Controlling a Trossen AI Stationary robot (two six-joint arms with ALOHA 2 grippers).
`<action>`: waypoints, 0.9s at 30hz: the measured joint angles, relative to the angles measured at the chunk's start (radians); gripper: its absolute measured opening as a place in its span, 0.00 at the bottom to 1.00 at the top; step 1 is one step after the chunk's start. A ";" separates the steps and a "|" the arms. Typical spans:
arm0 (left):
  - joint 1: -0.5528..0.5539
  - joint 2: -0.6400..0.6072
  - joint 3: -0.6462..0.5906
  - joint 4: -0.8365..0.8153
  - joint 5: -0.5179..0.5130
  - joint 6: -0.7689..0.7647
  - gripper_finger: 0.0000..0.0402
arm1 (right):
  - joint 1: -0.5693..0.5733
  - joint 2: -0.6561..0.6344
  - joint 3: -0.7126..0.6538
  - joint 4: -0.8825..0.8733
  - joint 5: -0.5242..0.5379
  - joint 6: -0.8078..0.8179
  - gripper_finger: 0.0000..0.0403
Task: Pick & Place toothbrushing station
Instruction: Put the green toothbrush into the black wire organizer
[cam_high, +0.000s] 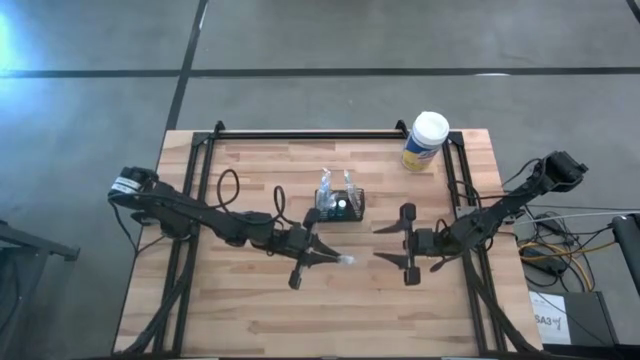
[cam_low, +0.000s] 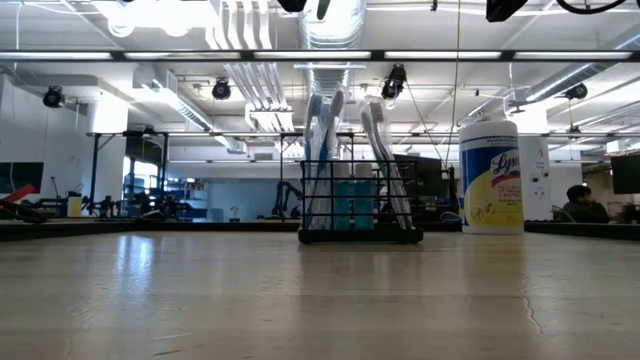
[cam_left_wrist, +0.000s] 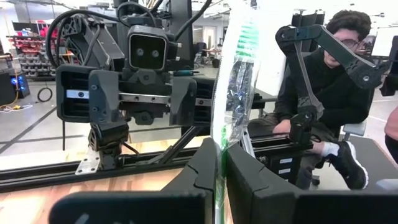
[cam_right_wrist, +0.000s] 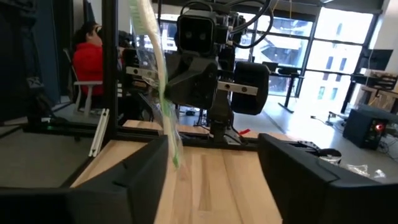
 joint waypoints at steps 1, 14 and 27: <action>0.000 0.000 0.000 -0.002 0.000 0.000 0.04 | 0.000 0.000 0.000 0.000 0.000 0.003 0.61; 0.000 0.000 0.000 -0.013 -0.001 -0.004 0.04 | 0.000 0.000 0.000 -0.052 -0.001 0.048 0.59; -0.001 0.000 0.000 -0.021 -0.002 -0.008 0.04 | 0.000 -0.002 0.000 -0.044 0.008 -0.009 0.17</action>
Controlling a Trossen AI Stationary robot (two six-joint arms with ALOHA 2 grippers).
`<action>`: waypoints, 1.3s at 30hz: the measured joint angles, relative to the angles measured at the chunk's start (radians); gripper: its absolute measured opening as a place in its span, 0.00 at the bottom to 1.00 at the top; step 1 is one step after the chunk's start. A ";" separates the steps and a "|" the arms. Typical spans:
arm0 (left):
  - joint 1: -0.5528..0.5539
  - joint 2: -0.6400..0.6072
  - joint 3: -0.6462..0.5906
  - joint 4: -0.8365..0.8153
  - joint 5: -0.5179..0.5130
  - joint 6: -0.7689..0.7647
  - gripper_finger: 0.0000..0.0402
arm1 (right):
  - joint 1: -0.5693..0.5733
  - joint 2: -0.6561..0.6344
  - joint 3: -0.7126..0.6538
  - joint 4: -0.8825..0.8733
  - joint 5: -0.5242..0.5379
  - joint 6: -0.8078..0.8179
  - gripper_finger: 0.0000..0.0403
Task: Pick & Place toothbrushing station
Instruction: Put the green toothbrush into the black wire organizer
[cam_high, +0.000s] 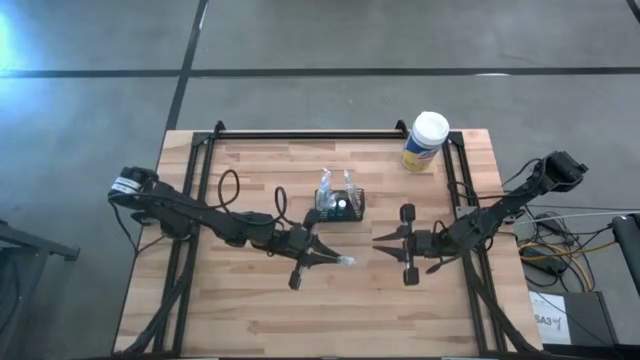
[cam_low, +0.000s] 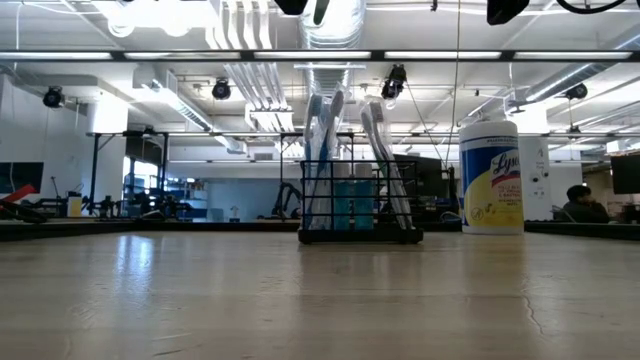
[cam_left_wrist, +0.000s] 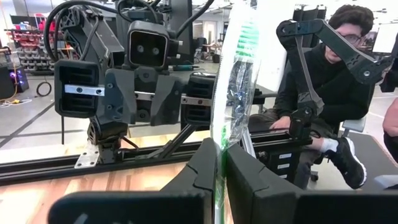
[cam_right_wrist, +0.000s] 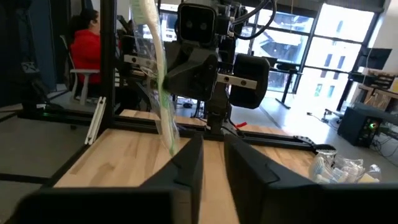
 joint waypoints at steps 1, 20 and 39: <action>0.000 0.000 0.000 -0.001 0.000 0.000 0.04 | 0.000 0.000 0.000 0.000 0.000 -0.003 0.14; 0.000 0.000 -0.026 0.010 -0.002 0.000 0.04 | 0.000 0.013 0.000 -0.009 -0.034 0.046 0.51; -0.002 0.000 -0.033 0.037 0.001 -0.007 0.04 | -0.003 0.013 -0.001 -0.019 -0.037 0.120 0.37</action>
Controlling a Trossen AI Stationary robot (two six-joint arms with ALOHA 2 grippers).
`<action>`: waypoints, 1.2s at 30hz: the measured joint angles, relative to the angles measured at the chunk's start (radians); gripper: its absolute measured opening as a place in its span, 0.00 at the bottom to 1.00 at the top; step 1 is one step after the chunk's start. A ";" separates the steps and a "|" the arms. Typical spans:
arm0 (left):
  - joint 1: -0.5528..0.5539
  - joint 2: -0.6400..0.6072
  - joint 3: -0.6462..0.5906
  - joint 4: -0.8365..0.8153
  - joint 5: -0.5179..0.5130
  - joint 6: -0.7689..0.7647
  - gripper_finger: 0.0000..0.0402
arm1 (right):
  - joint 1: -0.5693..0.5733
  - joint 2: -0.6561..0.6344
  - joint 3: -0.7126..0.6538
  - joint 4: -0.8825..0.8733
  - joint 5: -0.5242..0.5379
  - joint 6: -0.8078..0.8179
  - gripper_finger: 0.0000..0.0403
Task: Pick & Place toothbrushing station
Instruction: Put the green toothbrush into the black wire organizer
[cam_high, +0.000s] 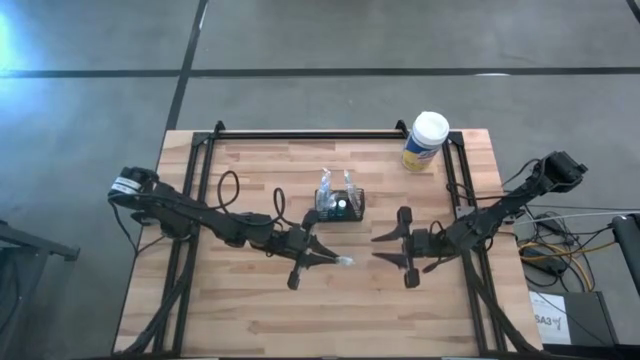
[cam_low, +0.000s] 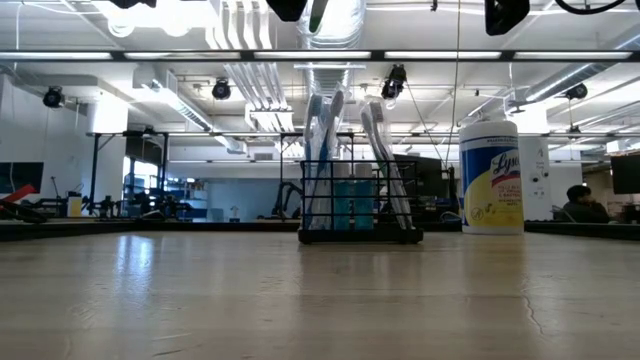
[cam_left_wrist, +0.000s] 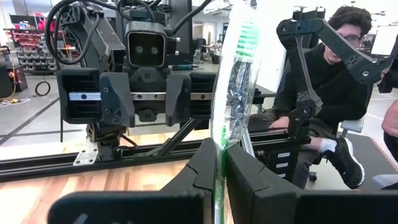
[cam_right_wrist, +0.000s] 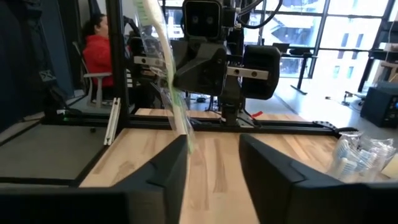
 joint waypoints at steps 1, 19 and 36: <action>0.000 0.000 0.000 0.000 0.000 0.000 0.04 | 0.000 0.000 0.000 0.000 0.000 -0.003 0.34; 0.000 0.000 -0.009 0.007 0.002 -0.007 0.04 | 0.000 0.000 0.000 -0.018 -0.019 -0.030 0.24; 0.000 0.000 -0.016 0.018 0.005 -0.008 0.04 | 0.000 0.001 0.000 -0.033 -0.021 -0.010 0.52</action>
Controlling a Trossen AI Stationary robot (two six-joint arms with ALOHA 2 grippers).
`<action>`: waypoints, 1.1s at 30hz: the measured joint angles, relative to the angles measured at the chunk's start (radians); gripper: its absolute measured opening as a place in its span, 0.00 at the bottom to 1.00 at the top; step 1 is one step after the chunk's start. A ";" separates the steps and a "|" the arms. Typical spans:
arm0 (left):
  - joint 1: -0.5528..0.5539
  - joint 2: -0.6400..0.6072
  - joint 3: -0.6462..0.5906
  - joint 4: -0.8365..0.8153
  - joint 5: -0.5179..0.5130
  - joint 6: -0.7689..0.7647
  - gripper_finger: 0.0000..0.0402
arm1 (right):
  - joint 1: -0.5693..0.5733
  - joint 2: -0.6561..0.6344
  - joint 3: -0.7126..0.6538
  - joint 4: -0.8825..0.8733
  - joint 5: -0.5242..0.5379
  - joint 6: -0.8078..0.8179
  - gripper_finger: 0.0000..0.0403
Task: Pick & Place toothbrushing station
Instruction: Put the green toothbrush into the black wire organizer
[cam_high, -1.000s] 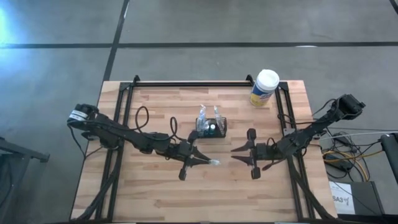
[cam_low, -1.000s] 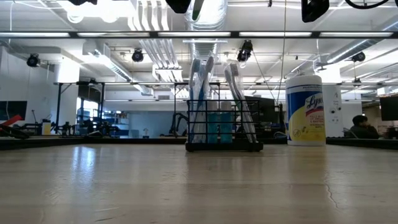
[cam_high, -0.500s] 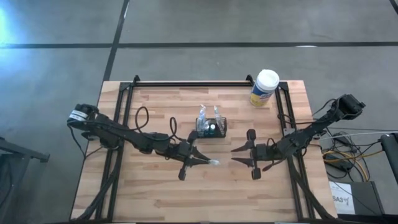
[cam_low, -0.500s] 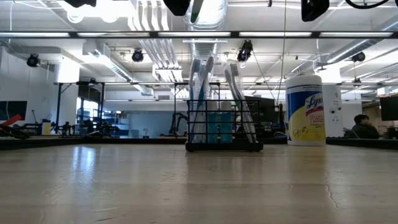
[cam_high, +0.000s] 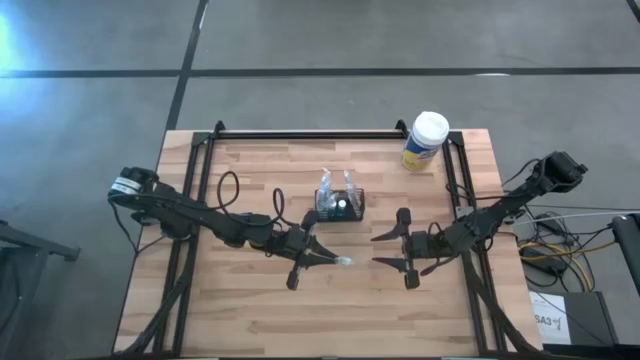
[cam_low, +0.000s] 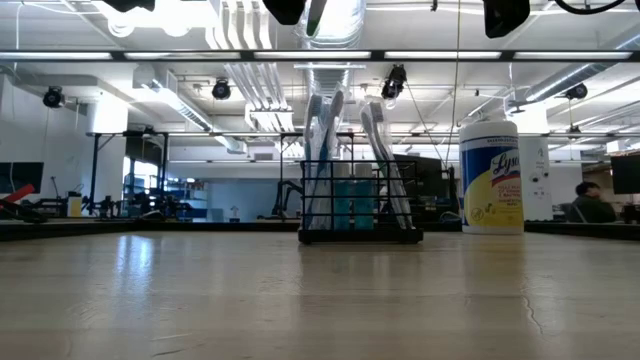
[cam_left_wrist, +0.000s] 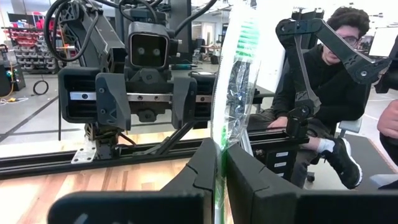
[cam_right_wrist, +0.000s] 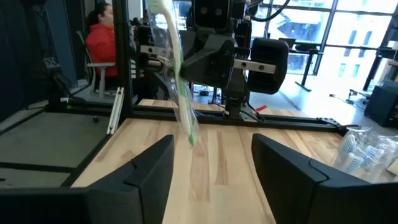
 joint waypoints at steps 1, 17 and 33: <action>0.000 0.000 0.000 0.000 0.000 0.000 0.04 | 0.000 0.000 0.000 -0.002 0.000 0.000 0.52; 0.000 0.000 0.000 0.004 -0.023 0.019 0.04 | -0.001 0.000 0.000 0.074 0.002 -0.055 0.15; 0.005 0.052 0.003 0.100 -0.055 0.063 0.04 | -0.009 0.002 0.000 0.176 -0.103 -0.105 0.55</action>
